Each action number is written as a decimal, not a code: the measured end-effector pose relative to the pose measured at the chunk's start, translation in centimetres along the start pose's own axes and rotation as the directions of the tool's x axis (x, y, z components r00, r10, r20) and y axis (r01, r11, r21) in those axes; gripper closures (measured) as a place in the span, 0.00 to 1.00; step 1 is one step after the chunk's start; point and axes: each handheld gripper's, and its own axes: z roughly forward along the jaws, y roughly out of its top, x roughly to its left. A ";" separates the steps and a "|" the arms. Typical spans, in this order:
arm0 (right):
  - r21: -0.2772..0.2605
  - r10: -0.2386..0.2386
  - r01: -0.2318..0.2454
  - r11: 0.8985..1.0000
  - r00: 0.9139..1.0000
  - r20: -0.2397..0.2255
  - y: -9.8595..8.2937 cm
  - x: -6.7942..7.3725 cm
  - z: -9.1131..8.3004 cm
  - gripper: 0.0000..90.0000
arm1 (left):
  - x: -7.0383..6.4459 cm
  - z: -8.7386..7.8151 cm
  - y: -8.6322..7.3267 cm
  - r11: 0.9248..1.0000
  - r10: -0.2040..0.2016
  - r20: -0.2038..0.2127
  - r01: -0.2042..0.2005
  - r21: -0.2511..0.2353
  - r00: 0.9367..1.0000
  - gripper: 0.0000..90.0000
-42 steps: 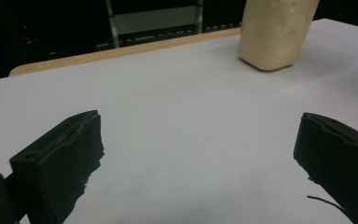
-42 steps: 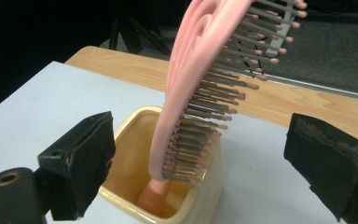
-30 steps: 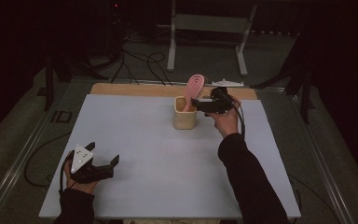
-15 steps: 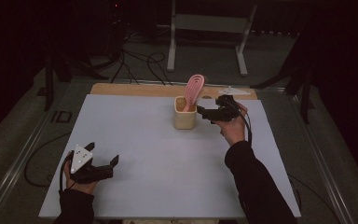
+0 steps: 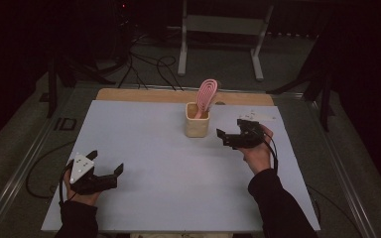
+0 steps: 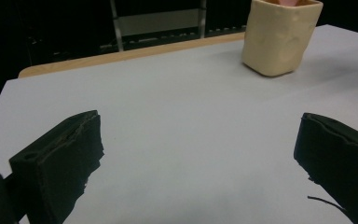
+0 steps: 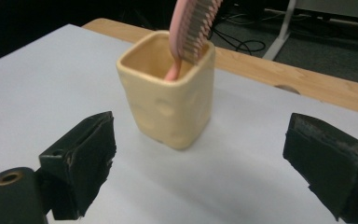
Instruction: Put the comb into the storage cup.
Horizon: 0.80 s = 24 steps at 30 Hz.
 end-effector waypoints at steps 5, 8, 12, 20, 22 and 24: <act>0.001 0.020 -0.020 1.000 1.000 -0.003 -1.6 -0.2 -0.8 0.10 | 0.3 -0.4 0.2 1.000 -0.004 -0.008 0.004 -0.006 1.000 0.01; 0.003 0.031 -0.031 1.000 0.999 -0.004 -2.1 -0.2 -1.4 0.10 | 0.3 -0.6 0.4 1.000 0.005 -0.012 -0.005 -0.003 1.000 0.01; -0.007 0.028 -0.028 1.000 1.000 0.000 -2.5 0.0 -2.2 0.10 | 0.4 -0.8 0.6 1.000 0.007 -0.013 -0.008 -0.005 1.000 0.00; -0.029 0.005 -0.003 1.000 0.999 0.043 -4.7 -0.1 -3.9 0.10 | 0.9 -1.3 0.7 1.000 -0.005 -0.025 0.004 -0.022 1.000 0.00; -0.033 0.013 -0.012 0.999 0.999 0.044 -5.2 -0.2 -4.3 0.10 | 1.1 -1.5 0.8 1.000 -0.011 -0.030 0.010 -0.026 0.999 0.00; -0.035 0.026 -0.025 0.999 0.999 0.037 -5.8 -0.3 -4.8 0.10 | 1.2 -1.6 0.8 1.000 -0.013 -0.032 0.013 -0.027 0.999 0.00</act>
